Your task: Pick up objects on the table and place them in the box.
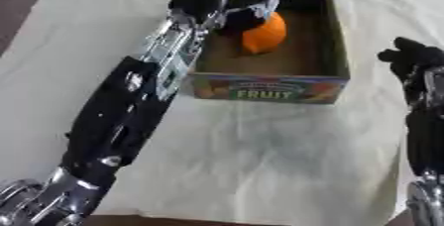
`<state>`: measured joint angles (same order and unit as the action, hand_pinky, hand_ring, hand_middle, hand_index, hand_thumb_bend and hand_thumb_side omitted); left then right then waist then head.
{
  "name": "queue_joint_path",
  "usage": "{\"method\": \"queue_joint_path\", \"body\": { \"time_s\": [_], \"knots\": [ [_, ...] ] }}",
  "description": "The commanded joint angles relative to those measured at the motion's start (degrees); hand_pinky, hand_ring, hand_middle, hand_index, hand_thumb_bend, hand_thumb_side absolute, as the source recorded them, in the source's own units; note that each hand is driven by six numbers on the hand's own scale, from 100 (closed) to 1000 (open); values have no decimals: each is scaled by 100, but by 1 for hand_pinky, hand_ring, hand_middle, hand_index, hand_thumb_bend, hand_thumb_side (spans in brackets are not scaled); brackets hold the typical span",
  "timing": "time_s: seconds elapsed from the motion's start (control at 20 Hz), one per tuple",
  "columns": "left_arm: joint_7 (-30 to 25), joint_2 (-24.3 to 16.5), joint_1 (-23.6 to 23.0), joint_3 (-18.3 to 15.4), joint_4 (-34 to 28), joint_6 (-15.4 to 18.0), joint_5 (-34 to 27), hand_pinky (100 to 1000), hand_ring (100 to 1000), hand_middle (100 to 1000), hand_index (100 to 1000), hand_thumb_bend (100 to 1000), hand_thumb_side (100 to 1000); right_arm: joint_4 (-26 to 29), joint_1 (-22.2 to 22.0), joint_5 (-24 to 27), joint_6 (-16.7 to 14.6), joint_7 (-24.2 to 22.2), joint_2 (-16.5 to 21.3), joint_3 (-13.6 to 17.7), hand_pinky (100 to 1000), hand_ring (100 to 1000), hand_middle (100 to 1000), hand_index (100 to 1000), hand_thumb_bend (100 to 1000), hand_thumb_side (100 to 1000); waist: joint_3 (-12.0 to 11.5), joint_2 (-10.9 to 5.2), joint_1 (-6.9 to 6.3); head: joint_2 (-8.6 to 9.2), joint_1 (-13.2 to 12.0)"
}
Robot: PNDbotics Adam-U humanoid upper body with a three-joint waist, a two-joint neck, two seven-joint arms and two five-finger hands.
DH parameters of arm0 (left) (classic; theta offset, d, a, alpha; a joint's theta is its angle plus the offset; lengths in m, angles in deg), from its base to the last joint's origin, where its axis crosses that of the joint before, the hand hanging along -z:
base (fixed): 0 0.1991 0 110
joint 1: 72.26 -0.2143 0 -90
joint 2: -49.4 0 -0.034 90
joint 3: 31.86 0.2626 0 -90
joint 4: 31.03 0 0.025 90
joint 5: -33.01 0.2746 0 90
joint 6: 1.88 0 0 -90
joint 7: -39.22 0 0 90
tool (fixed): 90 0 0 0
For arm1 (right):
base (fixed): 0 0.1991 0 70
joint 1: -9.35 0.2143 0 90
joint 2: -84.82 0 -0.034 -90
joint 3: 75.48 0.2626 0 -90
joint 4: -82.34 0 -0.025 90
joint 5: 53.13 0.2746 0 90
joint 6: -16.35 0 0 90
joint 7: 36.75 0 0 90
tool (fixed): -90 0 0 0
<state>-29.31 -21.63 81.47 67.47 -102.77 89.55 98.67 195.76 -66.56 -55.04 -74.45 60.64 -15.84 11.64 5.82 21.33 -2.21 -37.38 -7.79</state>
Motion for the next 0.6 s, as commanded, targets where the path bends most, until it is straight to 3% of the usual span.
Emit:
{"method": "queue_joint_path", "body": {
  "time_s": [0.05,0.3,0.45,0.6],
  "knots": [
    [186,-197,1,41,-577,-24,-878,508,544,706,858,100,619,117,20,25,-42,38,79,57,958,876,671,824,100,944,-42,-166,28,-66,60],
    [90,-673,-550,-41,-1758,-287,-2629,430,492,690,826,100,690,117,-45,-20,-148,260,186,248,953,874,670,822,100,943,-345,-257,63,-233,239],
    [-293,-1137,-1054,-146,-2488,-544,-4016,436,490,710,829,100,669,117,-64,-42,-224,446,224,377,952,872,669,821,100,942,-531,-304,102,-231,405],
    [-591,-1451,-1464,-309,-3128,-647,-4927,447,490,710,828,100,676,117,-88,-68,-260,575,236,468,951,871,668,821,100,943,-654,-333,141,-212,523]
  ]
}}
